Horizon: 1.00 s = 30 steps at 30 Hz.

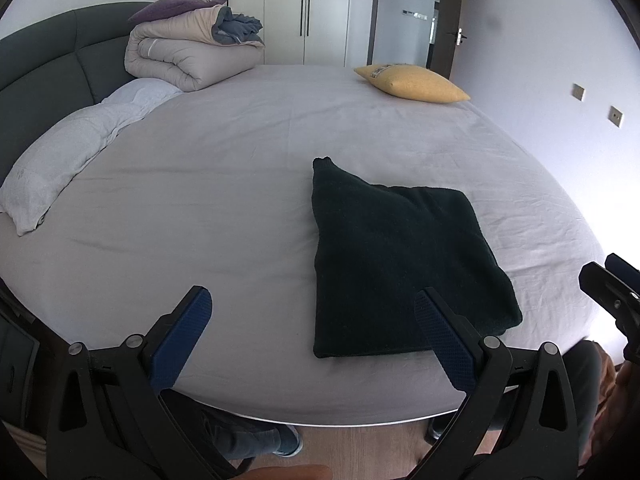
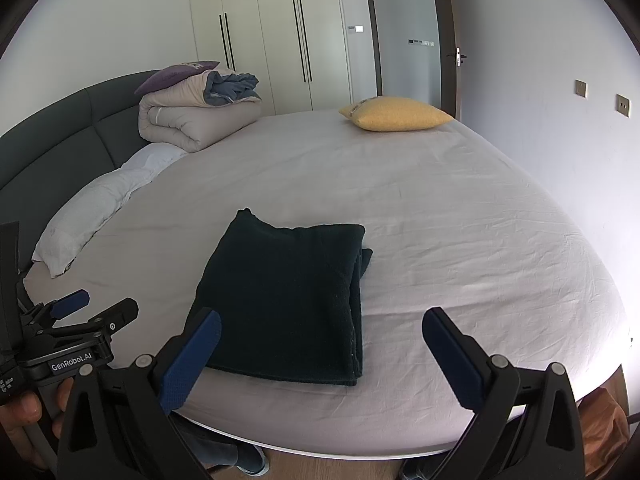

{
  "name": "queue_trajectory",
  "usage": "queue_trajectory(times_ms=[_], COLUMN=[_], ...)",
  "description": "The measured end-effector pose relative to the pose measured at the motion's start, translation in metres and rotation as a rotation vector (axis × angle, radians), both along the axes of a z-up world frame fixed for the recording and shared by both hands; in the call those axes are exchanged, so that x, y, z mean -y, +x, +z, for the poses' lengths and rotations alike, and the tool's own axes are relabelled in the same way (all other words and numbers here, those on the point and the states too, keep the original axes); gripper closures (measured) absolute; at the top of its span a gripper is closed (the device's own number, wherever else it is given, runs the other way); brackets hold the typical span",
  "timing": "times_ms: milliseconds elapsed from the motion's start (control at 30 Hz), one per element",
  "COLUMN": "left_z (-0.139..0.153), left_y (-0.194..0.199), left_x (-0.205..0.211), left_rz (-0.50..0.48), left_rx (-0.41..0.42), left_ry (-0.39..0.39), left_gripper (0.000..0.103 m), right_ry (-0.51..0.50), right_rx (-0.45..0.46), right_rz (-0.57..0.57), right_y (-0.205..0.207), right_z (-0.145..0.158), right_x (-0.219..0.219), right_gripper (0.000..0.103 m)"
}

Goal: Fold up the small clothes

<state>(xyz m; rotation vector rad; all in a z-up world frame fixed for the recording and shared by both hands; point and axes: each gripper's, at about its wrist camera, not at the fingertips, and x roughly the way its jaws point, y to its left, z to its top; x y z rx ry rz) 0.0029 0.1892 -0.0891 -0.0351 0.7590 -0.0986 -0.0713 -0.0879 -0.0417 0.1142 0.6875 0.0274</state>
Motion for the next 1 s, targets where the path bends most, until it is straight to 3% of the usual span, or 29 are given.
queue_trajectory(times_ms=[1000], left_z=[-0.0030], left_y=[0.0041], left_x=[-0.0035], left_rz=[-0.009], left_rx=[-0.006], left_ry=[0.007], left_gripper=[0.000], right_ry=[0.002], right_rx=[-0.008], right_rz=[0.000], right_y=[0.0019], right_z=[-0.0041], right_x=[0.0022], right_gripper=[0.000])
